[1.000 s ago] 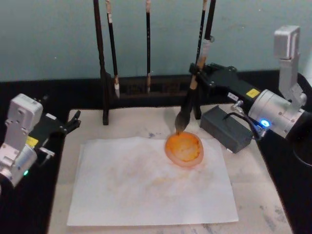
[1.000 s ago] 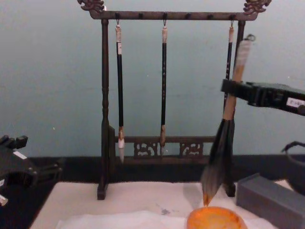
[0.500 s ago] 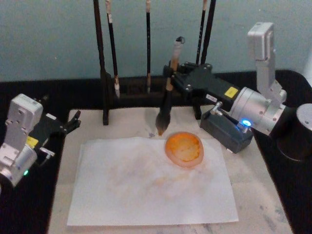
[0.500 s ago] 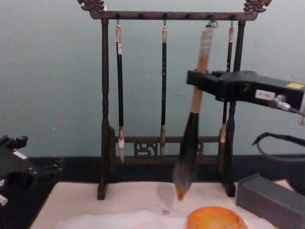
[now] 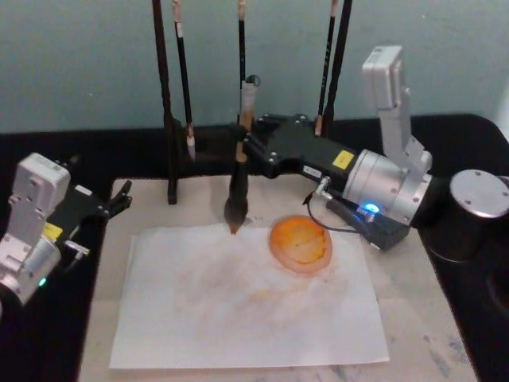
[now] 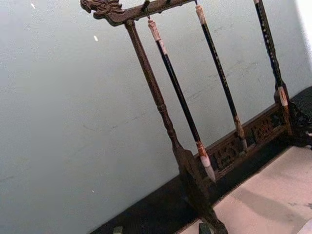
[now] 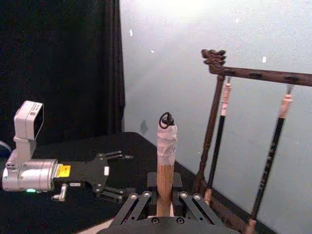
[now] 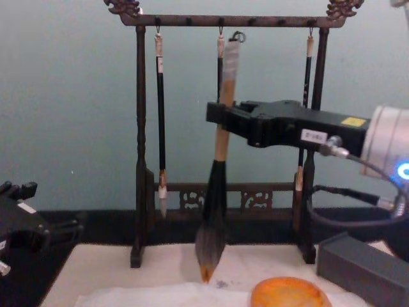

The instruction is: Pick up the brush from the inkstone, write on the paper, then place the brush back to its original position.

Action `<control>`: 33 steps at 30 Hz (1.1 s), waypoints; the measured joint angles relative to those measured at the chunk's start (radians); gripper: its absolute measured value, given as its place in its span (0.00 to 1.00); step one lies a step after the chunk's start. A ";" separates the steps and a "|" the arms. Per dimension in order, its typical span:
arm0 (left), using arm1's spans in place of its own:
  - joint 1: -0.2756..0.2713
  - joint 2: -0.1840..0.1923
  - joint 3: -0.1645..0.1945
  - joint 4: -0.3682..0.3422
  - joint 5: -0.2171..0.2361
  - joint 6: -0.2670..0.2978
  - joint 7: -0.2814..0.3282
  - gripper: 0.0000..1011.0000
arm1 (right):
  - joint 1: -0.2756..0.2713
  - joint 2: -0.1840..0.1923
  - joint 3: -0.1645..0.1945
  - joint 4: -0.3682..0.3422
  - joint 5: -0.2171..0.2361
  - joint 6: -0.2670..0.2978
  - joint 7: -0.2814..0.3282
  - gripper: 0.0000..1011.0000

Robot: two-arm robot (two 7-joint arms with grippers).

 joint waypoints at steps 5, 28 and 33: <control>0.000 0.000 0.000 0.000 0.000 0.000 0.000 1.00 | 0.011 -0.028 -0.010 0.023 -0.020 -0.003 0.016 0.17; 0.000 0.000 0.000 0.000 0.000 0.000 0.000 1.00 | 0.055 -0.147 -0.047 0.129 -0.092 -0.008 0.076 0.17; 0.000 0.000 0.000 0.000 0.000 0.000 0.000 1.00 | 0.056 -0.158 -0.050 0.141 -0.097 -0.008 0.084 0.17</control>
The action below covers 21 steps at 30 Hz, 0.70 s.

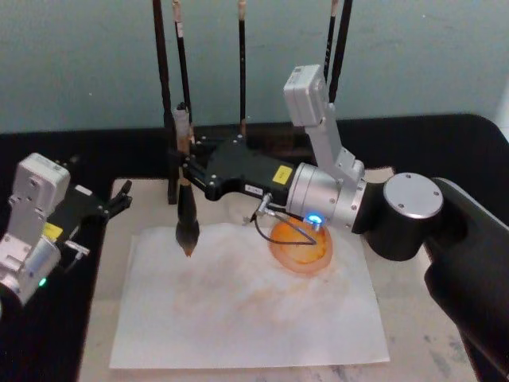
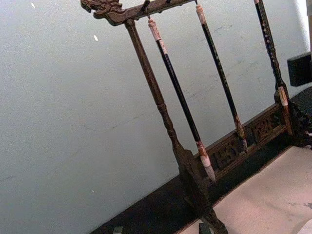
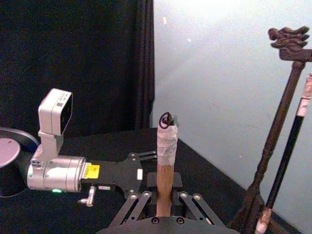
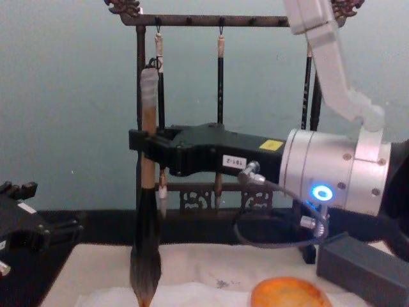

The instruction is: Pick up the brush from the inkstone, write on the paper, then place the brush back to its original position.

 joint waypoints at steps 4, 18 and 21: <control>0.000 0.000 0.000 0.000 0.000 0.000 0.000 1.00 | 0.000 -0.007 -0.003 0.010 -0.004 0.000 0.005 0.17; 0.000 0.000 0.000 0.000 0.000 0.000 0.000 1.00 | 0.001 -0.024 -0.004 0.043 -0.015 -0.004 0.013 0.17; 0.000 0.000 0.000 0.000 0.000 0.000 0.000 1.00 | 0.001 -0.025 -0.003 0.045 -0.016 -0.004 0.015 0.17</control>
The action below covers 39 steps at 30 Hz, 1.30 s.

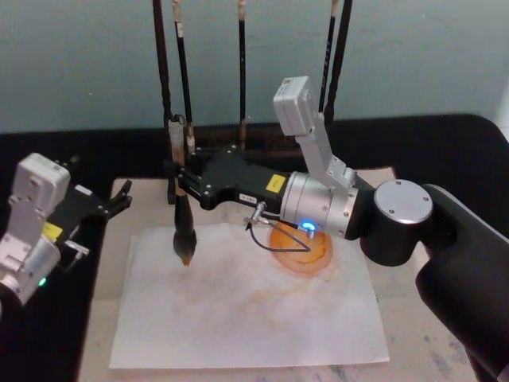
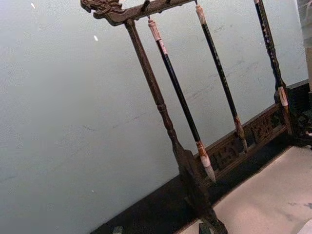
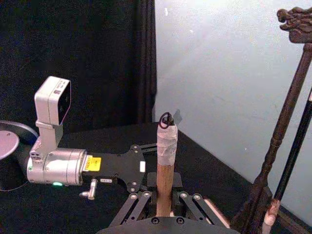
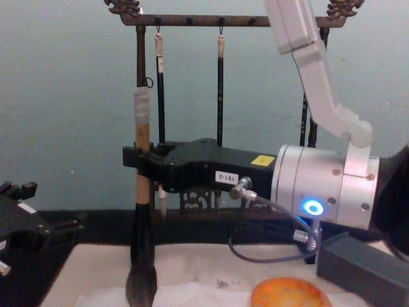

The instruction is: Pick up the brush from the inkstone, write on the paper, then place the brush back to its original position.

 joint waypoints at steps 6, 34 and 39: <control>0.000 0.000 0.000 0.000 0.000 0.000 0.000 1.00 | -0.003 0.001 0.003 0.002 -0.001 -0.001 0.002 0.17; 0.000 0.000 0.000 0.000 0.000 0.000 0.000 1.00 | -0.028 0.034 0.025 -0.016 -0.010 -0.005 0.000 0.17; 0.000 0.000 0.000 0.000 0.000 0.000 0.000 1.00 | -0.034 0.045 0.030 -0.023 -0.010 -0.004 -0.002 0.17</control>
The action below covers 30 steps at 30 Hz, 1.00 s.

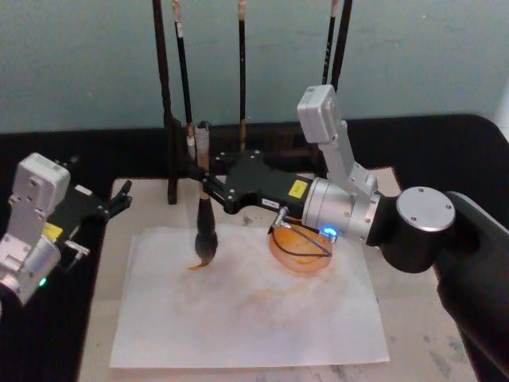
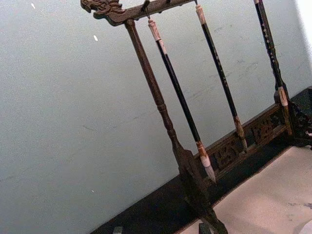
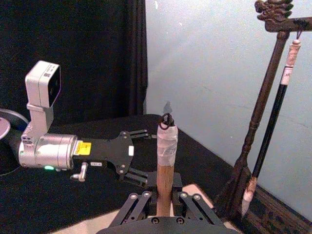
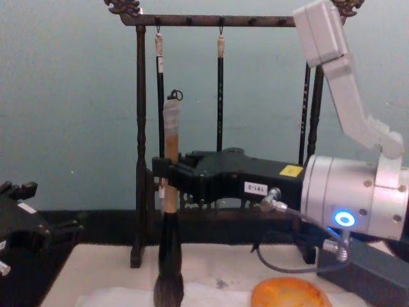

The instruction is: Pick up the brush from the inkstone, write on the paper, then place the brush back to its original position.

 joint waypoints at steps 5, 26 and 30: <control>0.000 0.000 0.000 0.000 0.000 0.000 0.000 1.00 | -0.007 0.009 0.003 -0.009 0.000 0.002 -0.001 0.17; 0.000 0.000 0.000 0.000 0.000 0.000 0.000 1.00 | -0.029 0.040 0.031 -0.046 0.000 0.007 -0.023 0.17; 0.000 0.000 0.000 0.000 0.000 0.000 0.000 1.00 | -0.031 0.042 0.035 -0.050 0.000 0.007 -0.025 0.17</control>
